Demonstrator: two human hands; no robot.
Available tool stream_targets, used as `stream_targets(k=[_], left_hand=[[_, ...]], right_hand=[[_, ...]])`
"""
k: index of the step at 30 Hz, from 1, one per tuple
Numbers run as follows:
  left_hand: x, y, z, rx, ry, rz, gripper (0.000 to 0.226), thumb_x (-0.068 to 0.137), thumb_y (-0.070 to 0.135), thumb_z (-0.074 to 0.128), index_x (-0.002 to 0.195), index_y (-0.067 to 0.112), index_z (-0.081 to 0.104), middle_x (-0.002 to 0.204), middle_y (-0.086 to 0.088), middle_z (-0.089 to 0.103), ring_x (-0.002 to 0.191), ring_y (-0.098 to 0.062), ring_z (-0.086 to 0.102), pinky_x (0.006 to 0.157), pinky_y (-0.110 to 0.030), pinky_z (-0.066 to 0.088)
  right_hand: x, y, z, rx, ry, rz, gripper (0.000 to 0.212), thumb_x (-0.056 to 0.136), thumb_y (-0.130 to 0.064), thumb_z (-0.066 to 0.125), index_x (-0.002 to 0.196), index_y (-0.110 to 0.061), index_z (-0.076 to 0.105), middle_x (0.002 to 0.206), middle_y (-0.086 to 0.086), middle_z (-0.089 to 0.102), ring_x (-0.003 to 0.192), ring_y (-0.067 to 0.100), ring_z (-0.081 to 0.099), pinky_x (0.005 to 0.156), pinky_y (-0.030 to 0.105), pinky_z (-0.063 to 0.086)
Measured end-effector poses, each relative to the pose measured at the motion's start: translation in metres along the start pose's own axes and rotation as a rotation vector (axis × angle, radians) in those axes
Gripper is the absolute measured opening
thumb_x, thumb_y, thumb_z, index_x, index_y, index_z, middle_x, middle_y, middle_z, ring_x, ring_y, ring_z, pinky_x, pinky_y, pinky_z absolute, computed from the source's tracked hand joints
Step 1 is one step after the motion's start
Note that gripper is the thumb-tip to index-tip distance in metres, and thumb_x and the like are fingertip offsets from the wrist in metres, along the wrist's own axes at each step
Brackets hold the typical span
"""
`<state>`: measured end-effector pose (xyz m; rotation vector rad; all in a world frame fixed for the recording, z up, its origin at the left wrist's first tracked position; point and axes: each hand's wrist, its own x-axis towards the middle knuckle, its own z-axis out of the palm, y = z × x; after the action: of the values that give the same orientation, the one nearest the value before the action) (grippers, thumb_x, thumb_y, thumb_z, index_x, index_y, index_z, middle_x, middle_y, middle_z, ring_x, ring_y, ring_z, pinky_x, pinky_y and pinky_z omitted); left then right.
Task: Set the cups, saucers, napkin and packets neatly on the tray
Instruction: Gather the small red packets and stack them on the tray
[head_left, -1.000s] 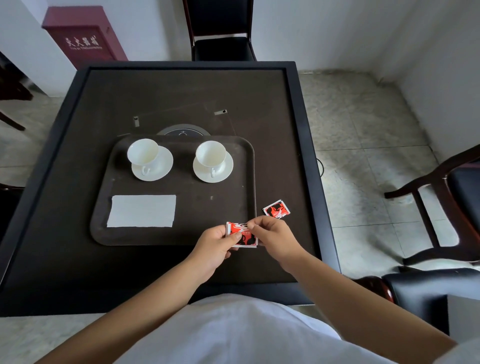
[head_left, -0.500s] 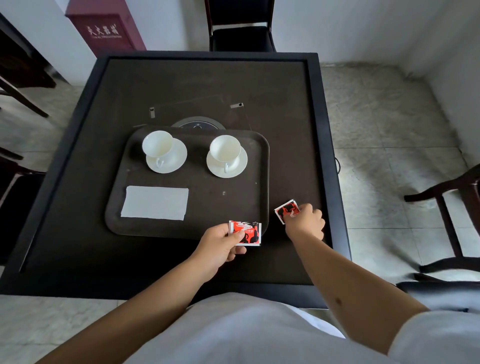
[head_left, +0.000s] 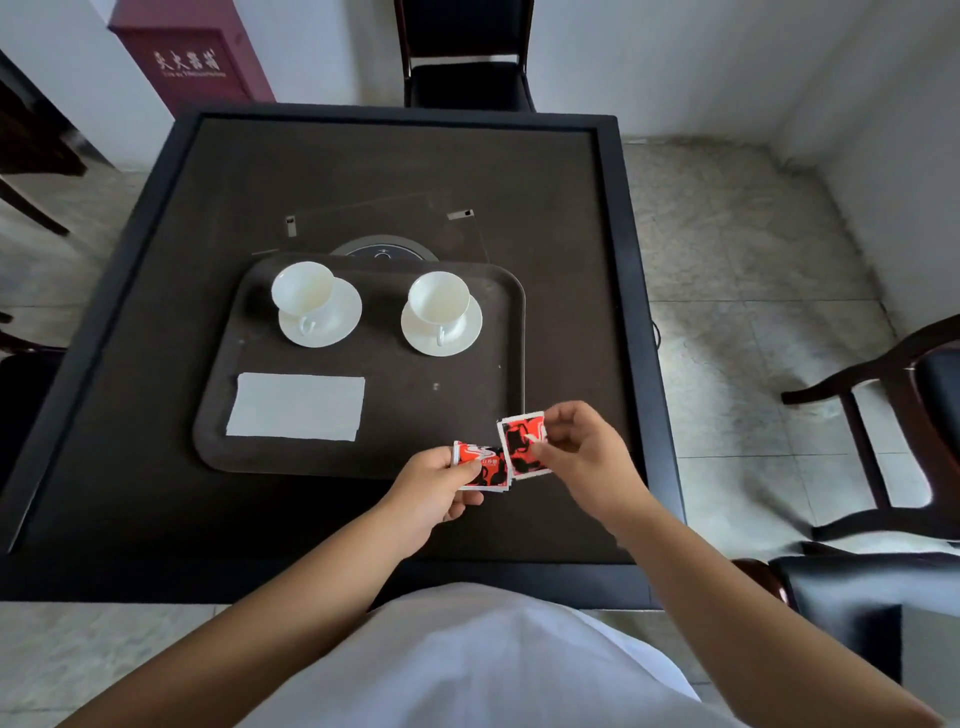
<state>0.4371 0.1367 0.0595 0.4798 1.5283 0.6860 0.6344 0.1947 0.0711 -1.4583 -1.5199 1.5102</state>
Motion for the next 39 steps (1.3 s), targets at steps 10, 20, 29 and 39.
stream_targets(k=[10,20,29,39], left_hand=[[-0.013,0.007,0.005,-0.175,-0.229,-0.011,0.025,0.1,0.034,0.053,0.107,0.018,0.071,0.093,-0.004,0.074,0.073,-0.014,0.066,0.065,-0.027,0.046],[-0.014,0.0,-0.006,-0.024,-0.141,0.09,0.021,0.101,0.019,0.051,0.111,0.024,0.069,0.094,-0.003,0.069,0.077,-0.012,0.061,0.071,-0.031,0.048],[-0.017,0.0,-0.024,-0.114,-0.146,0.028,0.021,0.103,0.017,0.046,0.119,0.019,0.059,0.109,-0.011,0.066,0.08,-0.015,0.059,0.067,-0.027,0.045],[-0.003,0.009,-0.053,0.129,0.005,0.083,0.019,0.099,0.031,0.054,0.116,0.031,0.059,0.111,0.005,0.066,0.099,-0.011,0.062,0.077,-0.028,0.049]], right_hand=[[-0.008,-0.028,0.01,-0.627,-0.129,-0.362,0.014,0.087,-0.014,0.071,0.098,-0.021,0.074,0.088,-0.012,0.062,0.08,0.004,0.055,0.07,0.013,0.041],[-0.01,-0.022,0.032,-0.542,0.001,-0.305,0.041,0.083,-0.03,0.077,0.121,-0.02,0.064,0.098,-0.012,0.057,0.08,0.001,0.054,0.071,0.012,0.042],[-0.008,-0.015,0.045,-0.373,-0.106,-0.231,0.029,0.089,-0.012,0.07,0.117,-0.019,0.067,0.074,-0.014,0.06,0.07,0.001,0.058,0.064,0.011,0.044],[0.014,-0.012,0.069,-0.178,-0.117,0.008,0.018,0.09,-0.014,0.069,0.1,-0.029,0.068,0.072,-0.01,0.064,0.064,0.0,0.059,0.059,0.014,0.046]])
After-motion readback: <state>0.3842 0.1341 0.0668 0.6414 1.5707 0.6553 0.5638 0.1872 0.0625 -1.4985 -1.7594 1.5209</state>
